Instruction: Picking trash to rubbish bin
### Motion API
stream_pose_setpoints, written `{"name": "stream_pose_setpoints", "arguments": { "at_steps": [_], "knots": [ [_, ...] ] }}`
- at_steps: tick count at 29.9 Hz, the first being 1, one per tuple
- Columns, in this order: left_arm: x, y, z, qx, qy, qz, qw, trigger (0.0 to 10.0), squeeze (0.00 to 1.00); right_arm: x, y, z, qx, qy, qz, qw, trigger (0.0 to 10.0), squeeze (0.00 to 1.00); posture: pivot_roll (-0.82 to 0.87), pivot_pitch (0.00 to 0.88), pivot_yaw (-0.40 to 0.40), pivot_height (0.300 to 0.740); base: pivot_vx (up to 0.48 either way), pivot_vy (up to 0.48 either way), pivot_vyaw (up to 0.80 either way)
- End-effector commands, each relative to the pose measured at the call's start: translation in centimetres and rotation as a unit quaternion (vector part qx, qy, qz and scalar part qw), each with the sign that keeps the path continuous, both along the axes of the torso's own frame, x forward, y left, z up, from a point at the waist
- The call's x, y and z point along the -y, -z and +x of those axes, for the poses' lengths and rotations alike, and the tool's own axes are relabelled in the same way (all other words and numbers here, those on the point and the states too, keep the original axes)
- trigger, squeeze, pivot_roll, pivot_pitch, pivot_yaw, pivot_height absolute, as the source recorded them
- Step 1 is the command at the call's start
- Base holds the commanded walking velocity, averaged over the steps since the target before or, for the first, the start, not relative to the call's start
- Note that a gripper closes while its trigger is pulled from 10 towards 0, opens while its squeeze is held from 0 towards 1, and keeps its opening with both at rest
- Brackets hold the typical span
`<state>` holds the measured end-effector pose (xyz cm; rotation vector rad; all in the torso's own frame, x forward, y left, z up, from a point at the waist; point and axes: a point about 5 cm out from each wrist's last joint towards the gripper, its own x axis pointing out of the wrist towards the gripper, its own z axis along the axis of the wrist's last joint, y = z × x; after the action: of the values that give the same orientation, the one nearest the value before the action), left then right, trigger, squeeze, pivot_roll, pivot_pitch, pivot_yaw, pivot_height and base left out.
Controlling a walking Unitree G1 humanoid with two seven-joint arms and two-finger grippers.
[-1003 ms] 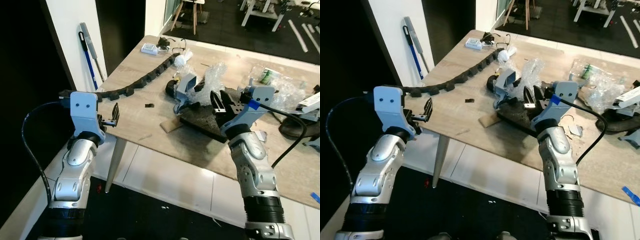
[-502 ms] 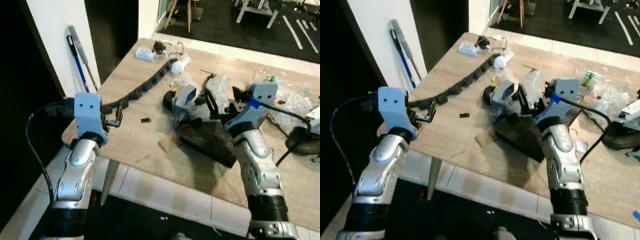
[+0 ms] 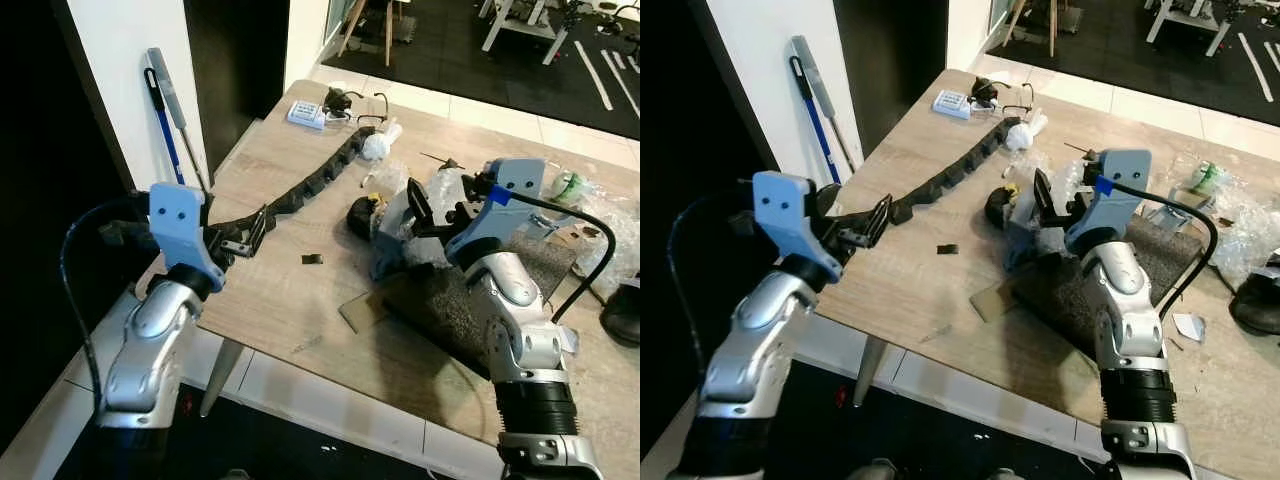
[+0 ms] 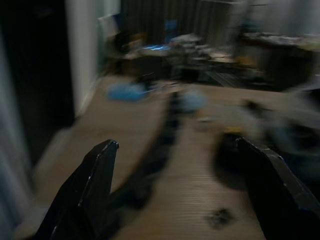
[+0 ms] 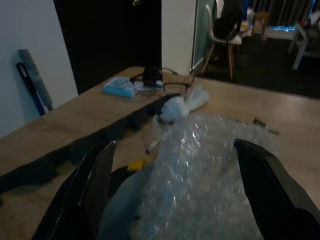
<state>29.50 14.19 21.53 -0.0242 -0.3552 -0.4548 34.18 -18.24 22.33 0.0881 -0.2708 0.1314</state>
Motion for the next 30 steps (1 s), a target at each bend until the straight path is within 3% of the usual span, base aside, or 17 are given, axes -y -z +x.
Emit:
{"name": "stream_pose_setpoints", "arguments": {
  "at_steps": [1, 10, 14, 20, 21, 22, 23, 30],
  "knots": [
    [0.7, 0.1, -0.6, 0.001, 0.038, 0.009, 0.999, 10.0, 0.0, 0.2, 0.9, 0.0, -0.027, 0.002, 0.004, 1.0, 10.0, 0.0, 0.02, 0.15, -0.046, 0.74, 0.0, 0.0, 0.0],
    [1.9, 0.1, -1.8, -0.006, 0.119, 0.025, 0.993, 10.0, 0.0, 1.0, 2.2, 0.7, -0.095, 0.042, -0.026, 0.994, 10.0, 0.0, 0.02, 0.144, -0.048, 0.74, 0.0, 0.0, 0.0],
    [2.6, 0.0, -2.4, -0.011, 0.164, 0.02, 0.986, 10.0, 0.0, 2.2, 3.1, 0.7, -0.14, 0.09, -0.039, 0.985, 10.0, 0.0, 0.02, 0.135, -0.047, 0.74, 0.0, 0.0, 0.0],
    [2.7, 0.0, -2.6, -0.012, 0.172, 0.021, 0.985, 10.0, 0.0, 2.9, 3.6, 0.7, -0.16, 0.112, -0.044, 0.98, 10.0, 0.0, 0.02, 0.135, -0.047, 0.74, 0.0, 0.0, 0.0],
    [2.7, 0.0, -2.6, -0.011, 0.173, 0.02, 0.985, 10.0, 0.0, 3.0, 3.7, 0.7, -0.162, 0.114, -0.044, 0.979, 8.8, 0.0, 0.02, 0.129, -0.047, 0.74, 0.0, 0.0, 0.0],
    [2.7, -0.1, -2.6, -0.011, 0.172, 0.019, 0.985, 10.0, 0.0, 3.1, 3.7, 0.7, -0.162, 0.116, -0.042, 0.979, 6.7, 0.0, 0.02, 0.129, -0.047, 0.74, 0.0, 0.0, 0.0],
    [2.7, -0.1, -2.6, -0.011, 0.172, 0.019, 0.985, 10.0, 0.0, 3.1, 3.6, 0.6, -0.16, 0.115, -0.04, 0.98, 0.0, 0.0, 0.02, 0.128, -0.048, 0.74, 0.0, 0.0, 0.0],
    [2.7, -0.1, -2.6, -0.013, 0.174, 0.017, 0.984, 10.0, 0.0, 2.8, 3.2, 0.6, -0.156, 0.115, -0.033, 0.981, 0.0, 0.0, 0.02, 0.128, -0.048, 0.74, 0.0, 0.0, 0.0]
  ]
}}
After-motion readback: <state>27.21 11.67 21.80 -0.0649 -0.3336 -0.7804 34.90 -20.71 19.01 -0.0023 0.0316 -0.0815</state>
